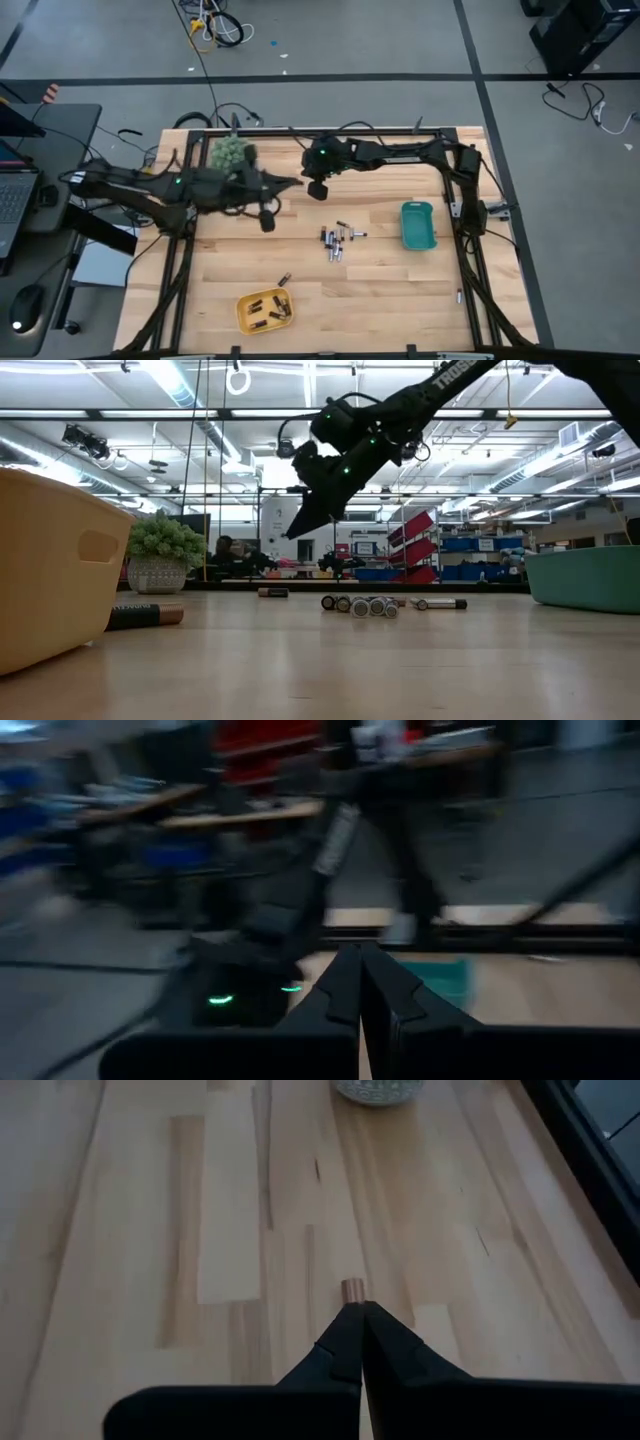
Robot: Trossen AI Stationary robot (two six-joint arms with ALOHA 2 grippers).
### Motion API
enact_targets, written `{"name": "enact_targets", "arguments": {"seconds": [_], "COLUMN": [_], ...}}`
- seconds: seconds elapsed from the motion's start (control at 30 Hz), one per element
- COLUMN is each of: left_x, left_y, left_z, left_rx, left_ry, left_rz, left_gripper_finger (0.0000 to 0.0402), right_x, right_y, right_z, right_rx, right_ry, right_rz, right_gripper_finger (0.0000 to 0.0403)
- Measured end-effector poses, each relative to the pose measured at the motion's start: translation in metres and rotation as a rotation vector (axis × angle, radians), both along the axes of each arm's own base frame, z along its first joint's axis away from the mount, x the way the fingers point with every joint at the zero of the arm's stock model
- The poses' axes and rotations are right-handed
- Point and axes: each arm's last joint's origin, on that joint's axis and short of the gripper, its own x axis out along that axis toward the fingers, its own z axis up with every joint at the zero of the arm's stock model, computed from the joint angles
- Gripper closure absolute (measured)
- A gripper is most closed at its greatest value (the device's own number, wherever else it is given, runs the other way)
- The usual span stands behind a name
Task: Sort batteries
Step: Put the black battery into the yellow bin
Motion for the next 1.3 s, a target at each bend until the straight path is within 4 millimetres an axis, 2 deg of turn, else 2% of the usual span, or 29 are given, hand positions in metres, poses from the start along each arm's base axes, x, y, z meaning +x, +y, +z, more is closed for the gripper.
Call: {"name": "enact_targets", "arguments": {"seconds": [0.17, 0.27, 0.4, 0.6, 0.77, 0.93, 1.1, 1.3], "left_x": [-0.022, -0.033, -0.035, -0.026, -0.035, -0.053, -0.063, -0.076], "left_y": [-0.016, -0.024, -0.027, -0.033, -0.029, -0.032, -0.039, -0.043], "left_z": [-0.001, -0.002, -0.005, -0.005, -0.003, -0.019, -0.033, -0.039], "left_rx": [0.04, 0.091, 0.177, 0.115, 0.033, 0.09, 0.035, 0.021], "left_ry": [-0.001, 0.01, 0.06, 0.008, -0.042, -0.028, -0.073, -0.086], "left_rz": [0.262, 0.354, 0.376, 0.283, 0.433, 0.724, 0.671, 0.621], "left_gripper_finger": [0.0401, 0.0401, 0.0401, 0.0401, 0.0401, 0.0401, 0.0401, 0.0401], "right_x": [0.001, 0.0, -0.001, 0.002, 0.013, 0.022, 0.027, 0.026], "right_y": [-0.001, 0.0, 0.002, 0.009, 0.016, 0.018, 0.014, 0.007], "right_z": [0.001, 0.0, -0.001, -0.001, -0.019, -0.046, -0.057, -0.055], "right_rx": [-0.012, -0.022, -0.041, -0.07, -0.083, -0.157, -0.185, -0.187], "right_ry": [-0.002, 0.016, 0.037, 0.036, 0.033, 0.099, 0.123, 0.109], "right_rz": [0.009, 0.023, 0.052, 0.095, 0.103, 0.028, 0.009, -0.007], "right_gripper_finger": [0.0402, 0.0399, 0.0385, 0.0344, 0.0308, 0.0288, 0.0283, 0.0282]}}
